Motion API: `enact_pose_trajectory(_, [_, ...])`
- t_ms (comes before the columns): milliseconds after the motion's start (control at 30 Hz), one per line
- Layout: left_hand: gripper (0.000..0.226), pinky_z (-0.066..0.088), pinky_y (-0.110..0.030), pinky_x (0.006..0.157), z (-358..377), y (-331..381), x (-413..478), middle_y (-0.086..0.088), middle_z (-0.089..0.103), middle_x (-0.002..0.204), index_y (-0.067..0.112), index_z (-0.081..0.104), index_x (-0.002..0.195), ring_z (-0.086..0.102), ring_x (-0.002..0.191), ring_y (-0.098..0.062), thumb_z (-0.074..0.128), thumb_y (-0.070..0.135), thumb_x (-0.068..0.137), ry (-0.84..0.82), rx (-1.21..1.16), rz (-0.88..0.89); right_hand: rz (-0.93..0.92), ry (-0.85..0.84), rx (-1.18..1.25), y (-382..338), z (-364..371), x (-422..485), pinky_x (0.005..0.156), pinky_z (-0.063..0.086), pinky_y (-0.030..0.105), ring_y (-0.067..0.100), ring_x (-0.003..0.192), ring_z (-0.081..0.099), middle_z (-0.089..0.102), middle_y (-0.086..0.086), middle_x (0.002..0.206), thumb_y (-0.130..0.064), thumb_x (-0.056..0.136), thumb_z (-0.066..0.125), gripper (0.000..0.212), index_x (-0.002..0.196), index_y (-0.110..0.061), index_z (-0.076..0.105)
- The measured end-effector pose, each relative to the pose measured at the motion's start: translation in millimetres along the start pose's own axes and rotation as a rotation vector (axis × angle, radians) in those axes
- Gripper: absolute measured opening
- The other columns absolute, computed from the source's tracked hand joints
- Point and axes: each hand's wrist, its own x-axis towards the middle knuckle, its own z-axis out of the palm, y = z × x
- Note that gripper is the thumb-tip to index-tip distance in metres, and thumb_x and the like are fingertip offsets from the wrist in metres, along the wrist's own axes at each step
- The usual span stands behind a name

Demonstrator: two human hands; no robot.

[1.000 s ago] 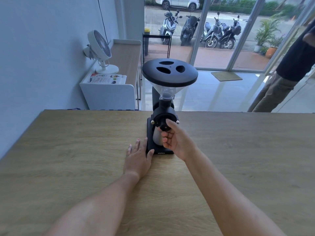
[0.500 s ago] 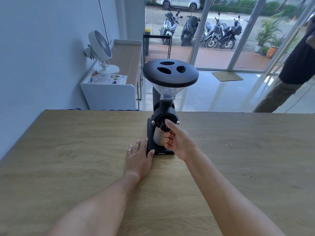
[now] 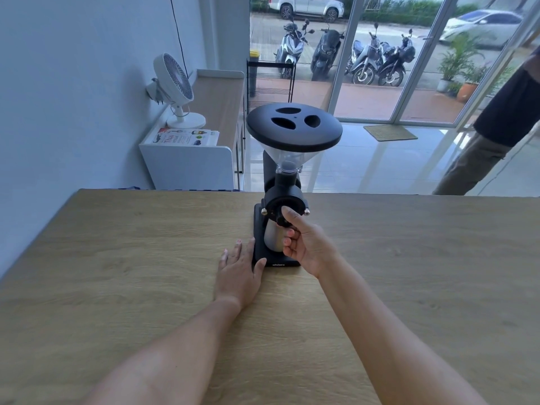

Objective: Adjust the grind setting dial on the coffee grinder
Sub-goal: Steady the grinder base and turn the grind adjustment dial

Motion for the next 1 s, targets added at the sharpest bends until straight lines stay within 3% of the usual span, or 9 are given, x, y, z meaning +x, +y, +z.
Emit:
enact_pose_trajectory(267, [0.065,0.000,-0.039,0.120,0.8,-0.4,0.2,-0.008,0.016,0.160,0.029,0.005,0.154,0.003,0.147,-0.015,0.011,0.059,0.096,-0.010,0.001,-0.008,0.012,0.023,-0.011,0.0,2.1,1.0,0.052,0.045,0.023,0.010,0.049,0.050,0.050,-0.005,0.057,-0.042,0.074,0.086,0.034,0.089,-0.018,0.068])
enact_pose_trajectory(433, [0.065,-0.001,-0.037,0.120,1.9,-0.5,-0.4,-0.008,0.017,0.160,0.029,0.007,0.154,0.004,0.147,-0.013,0.012,0.059,0.097,0.011,-0.006,-0.004,0.023,-0.016,-0.039,0.4,0.7,0.1,0.051,0.045,0.026,0.013,0.051,0.052,0.053,-0.001,0.061,-0.050,0.072,0.084,0.043,0.093,-0.017,0.065])
enact_pose_trajectory(667, [0.065,-0.003,-0.035,0.118,2.0,-0.7,-0.4,-0.006,0.017,0.160,0.030,0.008,0.154,0.004,0.147,-0.014,0.013,0.060,0.096,0.012,-0.007,-0.010,0.059,-0.112,-0.022,3.9,-1.2,-1.5,0.055,0.047,0.026,0.013,0.055,0.055,0.060,0.000,0.067,-0.055,0.088,0.056,0.050,0.100,-0.011,0.076])
enact_pose_trajectory(1000, [0.065,-0.007,-0.032,0.114,2.4,-0.7,-1.1,-0.005,0.015,0.160,0.031,0.007,0.153,0.005,0.147,-0.017,0.012,0.061,0.096,0.015,-0.013,-0.018,0.035,-0.113,0.058,7.3,-3.8,-2.3,0.056,0.046,0.024,0.009,0.055,0.053,0.054,-0.004,0.065,-0.053,0.089,0.063,0.051,0.106,-0.006,0.072])
